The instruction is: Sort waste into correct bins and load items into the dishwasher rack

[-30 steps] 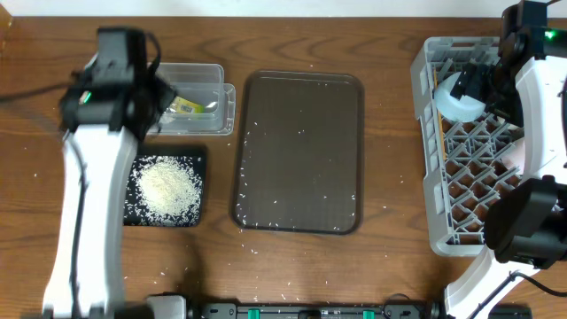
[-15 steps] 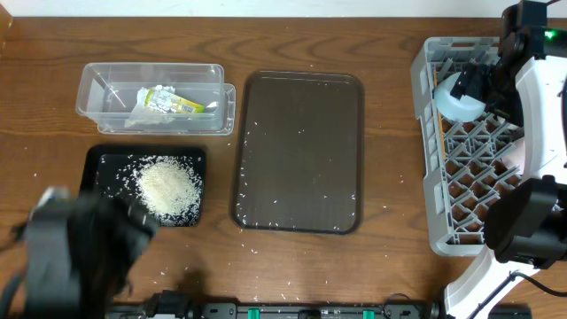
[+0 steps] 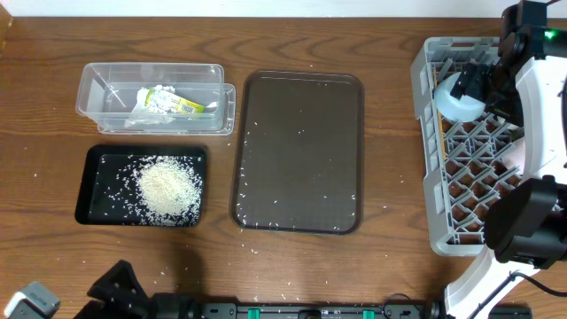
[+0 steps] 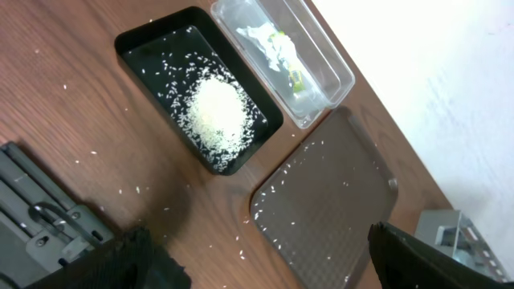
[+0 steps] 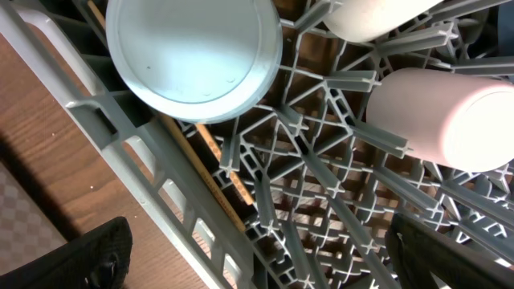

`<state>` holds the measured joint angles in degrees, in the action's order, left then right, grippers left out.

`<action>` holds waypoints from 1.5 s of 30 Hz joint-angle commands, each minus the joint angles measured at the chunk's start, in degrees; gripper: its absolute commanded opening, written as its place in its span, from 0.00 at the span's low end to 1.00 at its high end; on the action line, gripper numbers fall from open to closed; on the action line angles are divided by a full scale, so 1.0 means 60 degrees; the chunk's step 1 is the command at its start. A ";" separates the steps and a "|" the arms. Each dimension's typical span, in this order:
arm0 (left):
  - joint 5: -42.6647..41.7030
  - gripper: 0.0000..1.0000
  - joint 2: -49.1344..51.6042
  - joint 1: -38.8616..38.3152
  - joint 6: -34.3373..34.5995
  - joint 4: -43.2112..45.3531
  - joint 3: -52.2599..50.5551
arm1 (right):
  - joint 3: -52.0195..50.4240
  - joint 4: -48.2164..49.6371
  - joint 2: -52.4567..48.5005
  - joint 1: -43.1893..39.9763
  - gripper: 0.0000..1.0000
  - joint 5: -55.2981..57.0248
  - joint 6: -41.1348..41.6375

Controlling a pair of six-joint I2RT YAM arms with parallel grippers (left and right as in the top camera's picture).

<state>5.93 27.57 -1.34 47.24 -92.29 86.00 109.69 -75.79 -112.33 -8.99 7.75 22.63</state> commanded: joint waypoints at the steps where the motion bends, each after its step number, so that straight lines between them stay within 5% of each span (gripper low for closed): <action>1: -0.0550 0.88 -0.0029 -0.0036 -0.1330 -0.0710 -0.0270 | 0.0004 -0.0011 0.0204 0.0004 0.99 0.0138 0.0153; 6: -0.0678 0.89 -0.0175 -0.0040 -0.3442 0.0495 -0.1738 | 0.0004 -0.0011 0.0204 0.0000 0.99 0.0138 0.0153; 15: -0.1876 0.89 -0.1712 -0.0149 -0.7282 0.5759 -0.6346 | 0.0004 -0.0011 0.0204 0.0004 0.99 0.0138 0.0153; 30: -0.1231 0.89 -0.4353 -0.0164 -0.7482 1.2040 -1.2193 | 0.0004 -0.0011 0.0204 0.0000 0.99 0.0138 0.0153; 41: -0.0583 0.89 -0.4583 -0.0073 -0.7482 1.5562 -1.4214 | 0.0004 -0.0011 0.0204 0.0004 0.99 0.0138 0.0153; 45: -0.0364 0.89 -0.4583 -0.0033 -0.7486 1.5792 -1.4294 | 0.0004 -0.0011 0.0204 0.0000 0.99 0.0138 0.0153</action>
<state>1.32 0.62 -1.93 2.92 1.65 0.49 109.69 -75.81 -112.33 -8.99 7.75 22.63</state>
